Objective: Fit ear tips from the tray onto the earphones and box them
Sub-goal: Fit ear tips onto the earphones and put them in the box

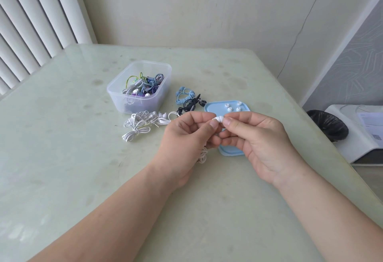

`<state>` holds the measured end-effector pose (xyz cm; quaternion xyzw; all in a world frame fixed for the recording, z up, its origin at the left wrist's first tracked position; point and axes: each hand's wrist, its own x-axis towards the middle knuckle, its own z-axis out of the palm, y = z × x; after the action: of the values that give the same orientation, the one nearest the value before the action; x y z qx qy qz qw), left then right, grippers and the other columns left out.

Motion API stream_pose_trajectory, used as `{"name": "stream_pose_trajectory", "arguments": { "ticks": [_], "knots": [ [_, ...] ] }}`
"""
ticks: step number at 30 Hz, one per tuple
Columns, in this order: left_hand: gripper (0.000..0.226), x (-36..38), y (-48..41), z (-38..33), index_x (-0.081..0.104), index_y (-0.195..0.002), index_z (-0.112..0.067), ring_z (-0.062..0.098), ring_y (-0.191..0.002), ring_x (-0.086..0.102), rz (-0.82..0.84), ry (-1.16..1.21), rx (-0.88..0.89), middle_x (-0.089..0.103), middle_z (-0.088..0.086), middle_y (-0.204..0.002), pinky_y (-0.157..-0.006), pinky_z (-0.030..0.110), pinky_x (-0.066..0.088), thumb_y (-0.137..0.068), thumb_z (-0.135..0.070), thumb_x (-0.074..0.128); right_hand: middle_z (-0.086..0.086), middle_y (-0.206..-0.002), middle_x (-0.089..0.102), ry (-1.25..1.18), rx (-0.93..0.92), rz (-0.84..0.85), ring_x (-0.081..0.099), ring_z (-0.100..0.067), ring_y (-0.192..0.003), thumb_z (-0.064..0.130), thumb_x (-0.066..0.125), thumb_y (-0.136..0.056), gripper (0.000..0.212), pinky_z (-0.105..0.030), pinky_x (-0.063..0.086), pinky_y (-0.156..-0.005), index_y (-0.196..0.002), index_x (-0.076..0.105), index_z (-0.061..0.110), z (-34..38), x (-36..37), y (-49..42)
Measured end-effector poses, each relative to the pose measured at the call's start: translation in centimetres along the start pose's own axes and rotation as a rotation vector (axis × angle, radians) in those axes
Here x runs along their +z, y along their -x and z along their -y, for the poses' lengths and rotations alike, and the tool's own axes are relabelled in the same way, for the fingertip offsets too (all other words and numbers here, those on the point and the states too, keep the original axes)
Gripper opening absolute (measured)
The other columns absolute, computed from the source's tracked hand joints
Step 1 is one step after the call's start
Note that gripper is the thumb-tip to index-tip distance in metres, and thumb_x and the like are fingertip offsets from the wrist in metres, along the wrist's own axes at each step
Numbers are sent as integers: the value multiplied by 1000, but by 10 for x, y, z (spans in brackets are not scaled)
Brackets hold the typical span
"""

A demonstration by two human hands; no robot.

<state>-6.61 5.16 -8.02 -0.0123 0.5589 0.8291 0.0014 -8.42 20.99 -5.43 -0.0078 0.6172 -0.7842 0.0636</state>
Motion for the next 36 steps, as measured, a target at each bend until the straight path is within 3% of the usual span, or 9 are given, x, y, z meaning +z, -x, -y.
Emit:
{"name": "stream_pose_trajectory", "arguments": {
  "ticks": [5,10,14,17,20,24,27,31,36],
  "knots": [
    [16,0,2,-6,64,-116,-1,22,-64,62,18,13,-13,69,13,-85,-67,33,55,-100,-4,62,-23,-86,75,231,-119,21,70,-28,-75,-4,68,-90,17,-34,54,-64,-96,80,5,-1,-3,0],
    [20,-1,4,-10,70,-118,-4,23,-63,60,48,-14,-49,67,13,-84,-67,31,53,-102,-5,58,-13,-83,76,422,-177,53,59,-32,-64,1,61,-86,28,-36,46,-54,-90,82,18,4,-9,-2],
    [12,0,5,-11,72,-104,-5,21,-62,60,13,-80,-31,67,13,-83,-66,32,53,-96,-14,69,-3,-78,75,489,-185,-169,60,-12,-56,0,56,-89,31,-23,45,-49,-90,79,20,19,-23,-9],
    [5,-1,6,-11,69,-98,-6,21,-62,61,-17,-123,-7,68,13,-82,-66,33,56,-98,-10,66,2,-81,74,769,-198,-261,60,-5,-53,6,53,-91,33,-23,51,-55,-94,77,28,22,-41,-16],
    [10,-3,6,-15,68,-105,-4,24,-65,63,-21,-125,-46,70,13,-84,-64,31,56,-102,-6,59,6,-80,71,924,-143,-206,57,0,-56,9,56,-91,28,-11,46,-52,-97,77,27,20,-49,-17],
    [16,-3,7,-18,70,-106,-6,28,-68,66,-15,-250,-76,72,11,-87,-63,34,53,-104,-6,55,14,-88,67,1080,-101,-167,67,-7,-82,19,67,-87,16,-27,57,-74,-98,75,28,22,-51,-15],
    [17,-5,6,-23,73,-101,-8,26,-66,68,-47,-386,-80,74,10,-86,-62,31,52,-101,-4,56,8,-88,69,1151,-108,-173,69,-18,-83,24,72,-89,8,-36,60,-78,-95,76,22,19,-54,-17],
    [16,-12,5,-27,76,-90,-12,20,-60,71,-106,-632,-44,71,6,-75,-56,23,53,-96,-7,62,-5,-73,71,1224,-145,-186,68,-31,-72,19,68,-90,15,-41,60,-66,-77,72,12,12,-53,-20],
    [11,-13,4,-26,75,-90,-12,17,-52,66,-124,-668,-16,63,3,-67,-54,25,52,-97,-13,66,7,-68,71,1038,-171,-238,67,-9,-64,20,68,-88,13,-23,56,-60,-76,74,21,18,-51,-18]
  ]
}}
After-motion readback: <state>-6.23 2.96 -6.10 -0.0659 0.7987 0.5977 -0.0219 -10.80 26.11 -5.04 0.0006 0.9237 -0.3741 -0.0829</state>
